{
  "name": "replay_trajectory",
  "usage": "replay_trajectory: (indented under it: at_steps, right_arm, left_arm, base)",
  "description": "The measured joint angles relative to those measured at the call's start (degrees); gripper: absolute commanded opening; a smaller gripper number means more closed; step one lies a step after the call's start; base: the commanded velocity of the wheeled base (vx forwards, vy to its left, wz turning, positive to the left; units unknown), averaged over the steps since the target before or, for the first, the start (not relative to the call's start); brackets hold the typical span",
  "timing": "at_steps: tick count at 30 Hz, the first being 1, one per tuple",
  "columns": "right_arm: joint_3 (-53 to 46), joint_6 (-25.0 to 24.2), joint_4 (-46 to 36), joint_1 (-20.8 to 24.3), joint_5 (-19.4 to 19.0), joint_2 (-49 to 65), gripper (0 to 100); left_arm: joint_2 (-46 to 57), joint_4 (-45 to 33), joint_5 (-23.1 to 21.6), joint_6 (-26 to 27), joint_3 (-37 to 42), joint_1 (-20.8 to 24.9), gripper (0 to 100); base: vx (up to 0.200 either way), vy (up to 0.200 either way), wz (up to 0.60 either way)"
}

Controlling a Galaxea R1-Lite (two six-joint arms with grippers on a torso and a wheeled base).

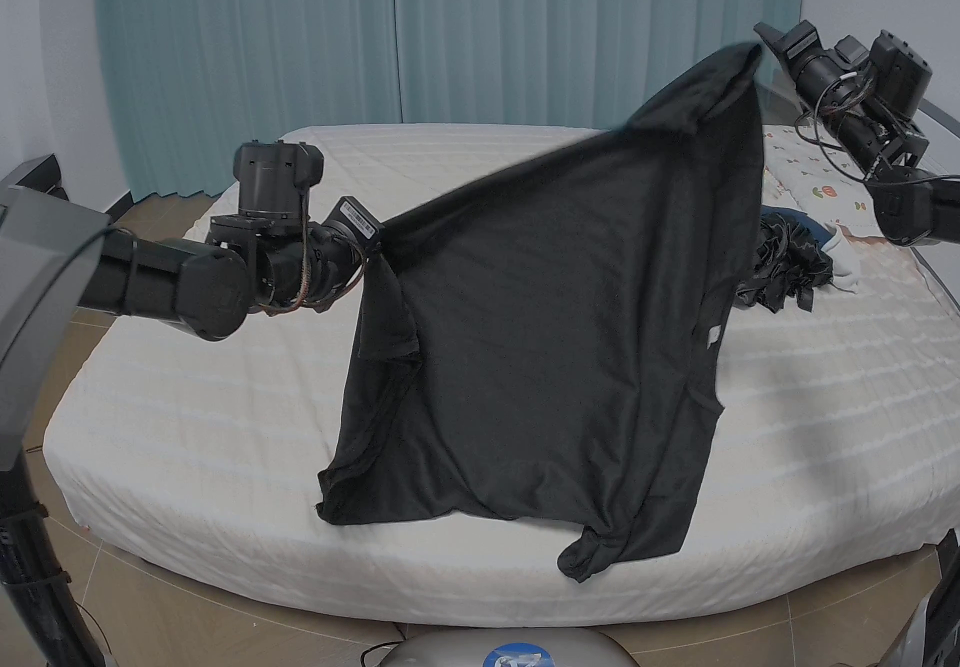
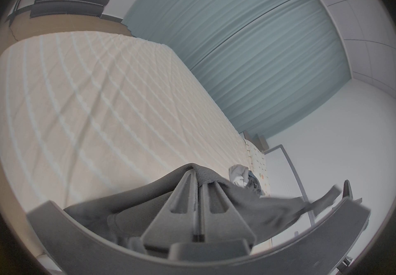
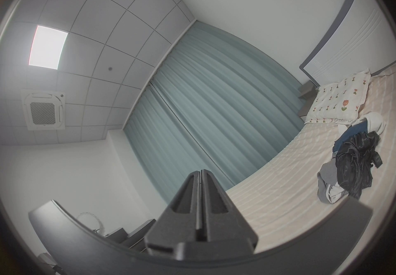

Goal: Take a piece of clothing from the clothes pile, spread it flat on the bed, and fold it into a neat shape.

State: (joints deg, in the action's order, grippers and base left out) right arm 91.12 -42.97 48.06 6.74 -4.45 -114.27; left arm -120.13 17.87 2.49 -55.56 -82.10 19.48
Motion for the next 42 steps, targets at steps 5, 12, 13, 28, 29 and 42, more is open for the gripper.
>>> replay_trajectory:
  at_steps: [5, 12, 13, 28, 29, 42]
  right_arm:
    - [-0.2, 2.5, 4.5, 0.9, 2.7, -5.5, 0]
    - [-3.5, 3.4, 6.4, 1.5, 4.4, -11.4, 0]
    - [-4.0, 3.4, 6.5, 1.5, 4.4, -11.8, 0]
    - [-12.4, 3.4, 8.2, 2.7, 3.8, -21.0, 100]
    - [-12.4, 3.4, 8.3, 2.8, 3.8, -21.6, 100]
    - [-15.3, 3.4, 7.7, 3.5, 3.9, -24.6, 100]
  left_arm:
    - [-6.2, 0.1, 0.3, -0.7, -4.3, -0.6, 0]
    - [-13.1, 0.3, 0.5, -0.8, -8.7, -1.2, 0]
    - [-13.6, 0.3, 0.5, -0.8, -9.1, -1.3, 0]
    - [-21.0, 0.2, 3.3, -0.8, -15.3, -1.7, 100]
    - [-21.5, 0.2, 3.7, -0.7, -16.2, -1.8, 100]
    - [-29.1, -0.1, 12.8, 7.1, -25.3, -4.9, 100]
  base:
    - [0.0, 0.0, 0.0]
    - [0.0, 0.0, 0.0]
    - [0.0, 0.0, 0.0]
    - [0.0, 0.0, 0.0]
    - [0.0, 0.0, 0.0]
    - [0.0, 0.0, 0.0]
